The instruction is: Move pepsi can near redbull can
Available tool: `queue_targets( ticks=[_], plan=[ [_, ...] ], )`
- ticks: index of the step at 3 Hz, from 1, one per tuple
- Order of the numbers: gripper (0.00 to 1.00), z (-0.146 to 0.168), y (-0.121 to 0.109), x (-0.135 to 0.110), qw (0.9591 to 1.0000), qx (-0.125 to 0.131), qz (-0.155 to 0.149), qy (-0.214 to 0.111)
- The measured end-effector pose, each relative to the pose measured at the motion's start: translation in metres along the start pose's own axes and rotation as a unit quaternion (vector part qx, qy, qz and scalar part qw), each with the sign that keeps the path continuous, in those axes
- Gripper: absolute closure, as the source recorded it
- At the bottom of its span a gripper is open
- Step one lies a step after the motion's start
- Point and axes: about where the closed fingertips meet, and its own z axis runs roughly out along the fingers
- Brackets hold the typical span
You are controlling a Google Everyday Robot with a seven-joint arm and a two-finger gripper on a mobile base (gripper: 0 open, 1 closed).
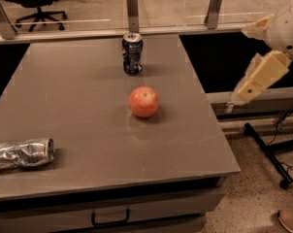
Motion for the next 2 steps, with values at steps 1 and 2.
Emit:
queue_targets(
  ticks=[1,2],
  plan=[
    [0.00,0.038,-0.032,-0.036,0.9913,-0.011,0.039,-0.125],
    [0.00,0.071,-0.044,-0.077,0.9701,-0.034,0.071,-0.230]
  ],
)
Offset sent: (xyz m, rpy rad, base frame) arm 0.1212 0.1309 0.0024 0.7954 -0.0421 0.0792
